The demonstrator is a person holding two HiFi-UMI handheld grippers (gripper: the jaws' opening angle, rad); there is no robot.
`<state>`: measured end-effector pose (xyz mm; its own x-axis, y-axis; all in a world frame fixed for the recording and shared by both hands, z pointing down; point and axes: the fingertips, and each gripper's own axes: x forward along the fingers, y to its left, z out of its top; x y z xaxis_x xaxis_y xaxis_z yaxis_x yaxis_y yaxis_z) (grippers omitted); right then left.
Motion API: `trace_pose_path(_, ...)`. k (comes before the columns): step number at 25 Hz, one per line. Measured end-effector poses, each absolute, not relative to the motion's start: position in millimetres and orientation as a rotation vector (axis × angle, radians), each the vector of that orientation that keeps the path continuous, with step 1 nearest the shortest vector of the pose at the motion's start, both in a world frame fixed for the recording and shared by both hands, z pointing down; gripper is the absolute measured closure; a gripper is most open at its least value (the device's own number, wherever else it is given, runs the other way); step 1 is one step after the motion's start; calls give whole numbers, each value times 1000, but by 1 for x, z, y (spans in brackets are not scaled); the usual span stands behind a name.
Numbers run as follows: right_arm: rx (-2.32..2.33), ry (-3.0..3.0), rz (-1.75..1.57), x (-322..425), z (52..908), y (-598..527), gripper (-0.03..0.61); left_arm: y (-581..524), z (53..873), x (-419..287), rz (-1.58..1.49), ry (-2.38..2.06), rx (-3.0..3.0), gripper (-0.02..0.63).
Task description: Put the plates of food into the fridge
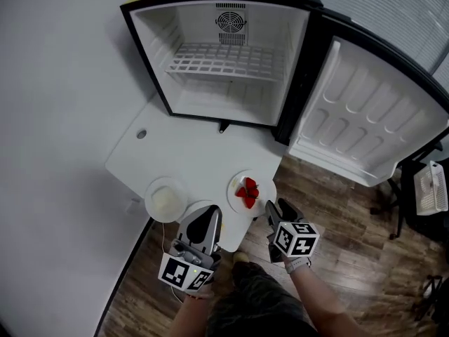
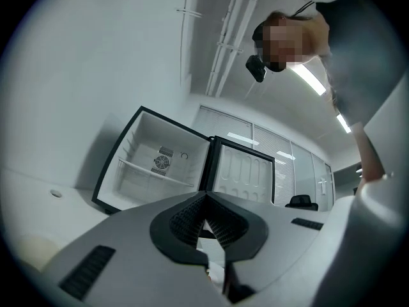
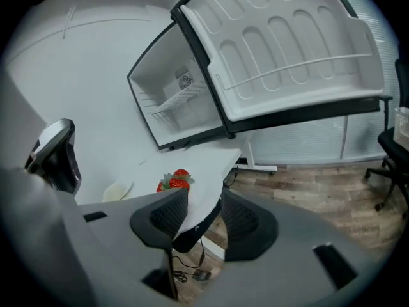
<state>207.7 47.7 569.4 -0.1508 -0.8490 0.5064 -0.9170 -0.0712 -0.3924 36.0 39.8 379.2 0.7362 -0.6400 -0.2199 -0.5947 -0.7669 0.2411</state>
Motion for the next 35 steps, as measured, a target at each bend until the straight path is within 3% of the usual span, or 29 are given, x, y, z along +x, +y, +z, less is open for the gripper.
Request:
trace_pose_path(16,1921,-2104,1697,196,596,37,440,27,391,51,-401,-934,2755,607)
trace_pose_path(19,1939,-2097,1763,198,597,38,489,26,396,52,-392,-923,2746,607)
trace_pose_path(35,2036,-2098,2077,202,572,34,561,13,390,49,-386,-906,2754,607)
